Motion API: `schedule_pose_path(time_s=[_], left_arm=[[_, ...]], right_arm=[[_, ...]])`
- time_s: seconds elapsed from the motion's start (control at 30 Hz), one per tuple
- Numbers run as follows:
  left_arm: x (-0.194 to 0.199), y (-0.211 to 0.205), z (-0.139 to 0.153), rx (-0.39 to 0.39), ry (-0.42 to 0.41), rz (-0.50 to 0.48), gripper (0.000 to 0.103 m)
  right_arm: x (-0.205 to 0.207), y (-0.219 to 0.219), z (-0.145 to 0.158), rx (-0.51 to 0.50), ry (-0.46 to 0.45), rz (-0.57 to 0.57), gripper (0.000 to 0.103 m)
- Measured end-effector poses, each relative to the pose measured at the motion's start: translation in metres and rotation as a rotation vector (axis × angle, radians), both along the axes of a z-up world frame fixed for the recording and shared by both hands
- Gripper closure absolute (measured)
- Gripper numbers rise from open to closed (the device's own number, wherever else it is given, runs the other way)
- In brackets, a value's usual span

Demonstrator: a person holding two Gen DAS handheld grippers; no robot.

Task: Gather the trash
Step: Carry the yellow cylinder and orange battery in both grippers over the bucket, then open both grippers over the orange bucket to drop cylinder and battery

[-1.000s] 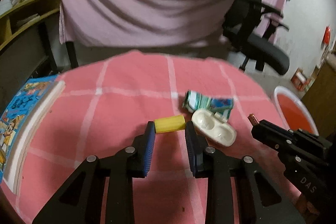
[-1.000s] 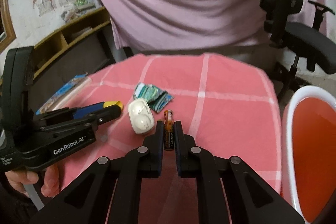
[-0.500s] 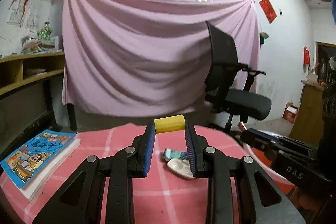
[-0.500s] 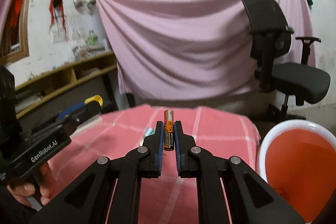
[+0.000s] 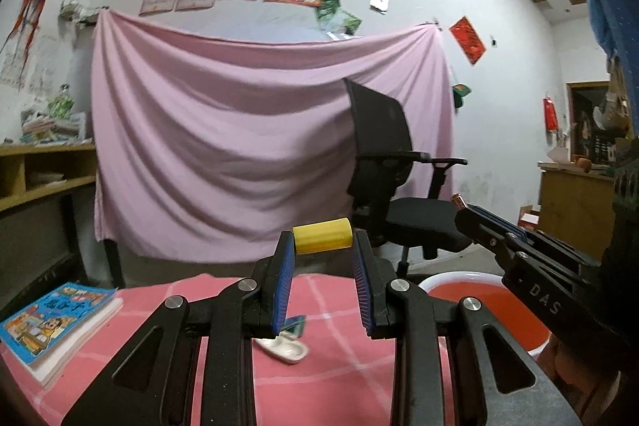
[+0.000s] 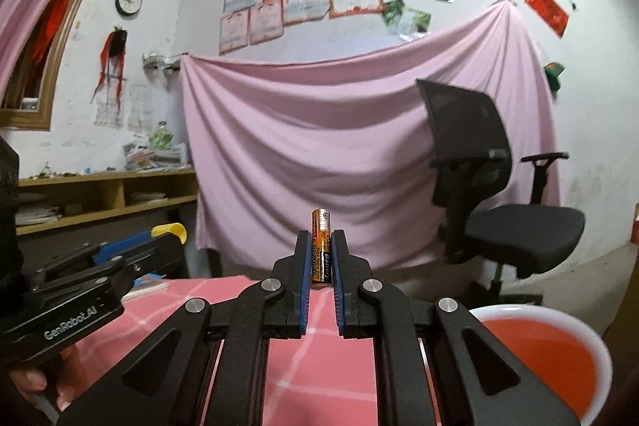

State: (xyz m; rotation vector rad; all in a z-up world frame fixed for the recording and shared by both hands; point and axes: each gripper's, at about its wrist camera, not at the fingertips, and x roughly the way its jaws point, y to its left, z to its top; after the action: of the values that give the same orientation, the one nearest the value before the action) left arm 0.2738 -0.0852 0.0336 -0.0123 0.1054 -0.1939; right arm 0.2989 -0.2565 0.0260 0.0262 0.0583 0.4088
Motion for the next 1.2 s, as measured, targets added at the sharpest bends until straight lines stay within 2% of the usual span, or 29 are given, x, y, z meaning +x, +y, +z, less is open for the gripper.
schedule_pose_path(time_s=[0.2, 0.5, 0.67, 0.93, 1.07, 1.2], left_arm=[[0.011, -0.032, 0.001, 0.018, 0.017, -0.063, 0.078], [0.035, -0.087, -0.004, 0.066, 0.076, -0.153, 0.078], [0.064, -0.123, -0.011, 0.076, 0.205, -0.215, 0.078], [0.100, -0.164, -0.029, 0.100, 0.388, -0.258, 0.078], [0.108, -0.172, -0.038, 0.097, 0.450, -0.269, 0.078], [0.106, -0.171, -0.041, 0.095, 0.468, -0.270, 0.078]], right_arm=[[0.003, -0.032, -0.002, 0.029, 0.012, -0.082, 0.095], [0.014, -0.083, -0.013, 0.092, 0.098, -0.173, 0.095], [0.027, -0.109, -0.024, 0.114, 0.204, -0.220, 0.095], [0.043, -0.153, -0.049, 0.209, 0.379, -0.260, 0.095], [0.043, -0.164, -0.054, 0.228, 0.414, -0.277, 0.095], [0.041, -0.170, -0.053, 0.242, 0.423, -0.277, 0.094]])
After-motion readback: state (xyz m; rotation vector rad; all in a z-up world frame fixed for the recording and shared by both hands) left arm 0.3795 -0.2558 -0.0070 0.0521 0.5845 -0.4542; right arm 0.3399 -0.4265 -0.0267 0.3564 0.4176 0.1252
